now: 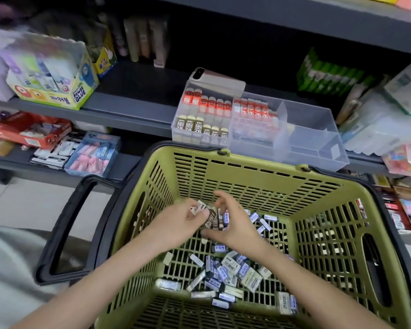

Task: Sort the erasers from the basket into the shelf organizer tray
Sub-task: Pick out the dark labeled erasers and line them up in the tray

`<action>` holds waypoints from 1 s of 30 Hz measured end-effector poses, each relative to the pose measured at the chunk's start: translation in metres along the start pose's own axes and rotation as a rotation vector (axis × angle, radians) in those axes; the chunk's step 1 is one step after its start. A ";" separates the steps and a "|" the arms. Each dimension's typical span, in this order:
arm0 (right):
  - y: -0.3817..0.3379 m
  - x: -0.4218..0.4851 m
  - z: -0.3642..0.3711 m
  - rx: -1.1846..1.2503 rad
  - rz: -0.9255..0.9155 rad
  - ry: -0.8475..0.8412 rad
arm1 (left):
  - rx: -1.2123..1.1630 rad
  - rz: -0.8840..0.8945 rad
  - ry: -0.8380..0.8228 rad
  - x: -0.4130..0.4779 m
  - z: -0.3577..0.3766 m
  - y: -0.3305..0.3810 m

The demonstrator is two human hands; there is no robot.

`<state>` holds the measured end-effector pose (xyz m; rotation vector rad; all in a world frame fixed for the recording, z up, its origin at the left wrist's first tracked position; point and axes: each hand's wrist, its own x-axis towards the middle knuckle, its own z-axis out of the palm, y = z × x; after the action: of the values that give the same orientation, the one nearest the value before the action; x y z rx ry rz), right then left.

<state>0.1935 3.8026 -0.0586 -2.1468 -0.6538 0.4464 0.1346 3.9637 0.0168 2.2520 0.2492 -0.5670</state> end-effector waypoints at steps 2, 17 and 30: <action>-0.017 -0.007 -0.003 0.181 -0.094 0.039 | -0.235 -0.057 -0.088 0.003 0.008 0.005; 0.055 -0.003 0.060 -0.717 0.195 -0.024 | -1.097 -0.264 0.173 0.014 -0.025 -0.006; 0.067 -0.008 0.075 -0.678 0.119 0.051 | -1.089 -0.208 0.197 0.015 -0.026 -0.004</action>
<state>0.1687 3.8090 -0.1562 -2.8375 -0.7192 0.2466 0.1548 3.9855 0.0227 1.2174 0.7021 -0.2042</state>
